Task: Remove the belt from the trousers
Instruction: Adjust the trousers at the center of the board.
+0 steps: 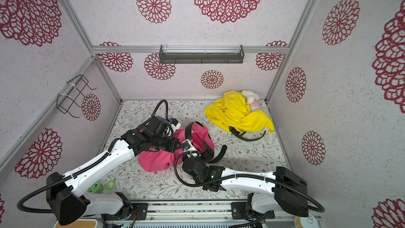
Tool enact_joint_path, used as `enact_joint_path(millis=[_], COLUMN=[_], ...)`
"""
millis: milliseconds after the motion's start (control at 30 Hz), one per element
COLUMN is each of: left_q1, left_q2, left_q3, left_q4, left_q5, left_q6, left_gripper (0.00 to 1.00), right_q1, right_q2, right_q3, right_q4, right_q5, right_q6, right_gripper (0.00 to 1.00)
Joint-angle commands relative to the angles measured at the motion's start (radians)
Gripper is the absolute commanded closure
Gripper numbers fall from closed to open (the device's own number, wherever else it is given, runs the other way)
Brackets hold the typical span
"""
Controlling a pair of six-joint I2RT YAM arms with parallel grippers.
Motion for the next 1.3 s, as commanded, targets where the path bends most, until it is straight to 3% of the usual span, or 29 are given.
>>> enact_joint_path(millis=[0, 133, 333, 433, 600, 667, 700, 800, 833, 900, 1067, 1267], left_q1=[0.023, 0.046, 0.091, 0.100, 0.110, 0.110, 0.110, 0.107, 0.103, 0.091, 0.025, -0.030], left_q2=[-0.050, -0.052, -0.040, -0.031, -0.017, -0.010, -0.009, -0.025, -0.041, -0.079, -0.096, 0.011], left_q3=[0.004, -0.010, -0.032, -0.033, -0.038, -0.035, -0.033, -0.026, -0.023, -0.024, 0.017, 0.066], left_q4=[0.061, 0.044, 0.037, 0.031, 0.043, 0.053, 0.059, 0.082, 0.088, 0.104, 0.114, 0.123], left_q5=[0.036, 0.029, 0.003, -0.023, -0.049, -0.042, -0.031, -0.031, -0.049, -0.091, -0.153, -0.183], left_q6=[-0.024, -0.015, 0.003, 0.023, 0.036, 0.031, 0.025, 0.018, 0.018, 0.024, 0.067, 0.089], left_gripper=[1.00, 1.00, 1.00, 1.00, 1.00, 0.96, 0.90, 0.38, 0.27, 0.16, 0.03, 0.01], right_q1=[-0.004, -0.007, -0.023, -0.055, -0.197, -0.242, -0.261, -0.299, -0.309, -0.328, -0.363, -0.380], right_q2=[0.021, -0.023, -0.181, -0.290, -0.413, -0.432, -0.434, -0.423, -0.417, -0.409, -0.369, -0.345], right_q3=[-0.011, -0.027, -0.067, -0.061, 0.002, 0.029, 0.044, 0.092, 0.109, 0.132, 0.176, 0.218], right_q4=[0.149, 0.173, 0.054, -0.062, -0.254, -0.303, -0.323, -0.380, -0.396, -0.410, -0.423, -0.422], right_q5=[0.105, 0.078, -0.095, -0.247, -0.497, -0.583, -0.607, -0.671, -0.690, -0.718, -0.794, -0.816], right_q6=[-0.092, -0.149, -0.159, -0.161, -0.168, -0.181, -0.186, -0.208, -0.217, -0.220, -0.237, -0.248], right_gripper=[0.10, 0.40, 0.46, 0.54, 0.59, 0.62, 0.63, 0.65, 0.65, 0.66, 0.69, 0.70])
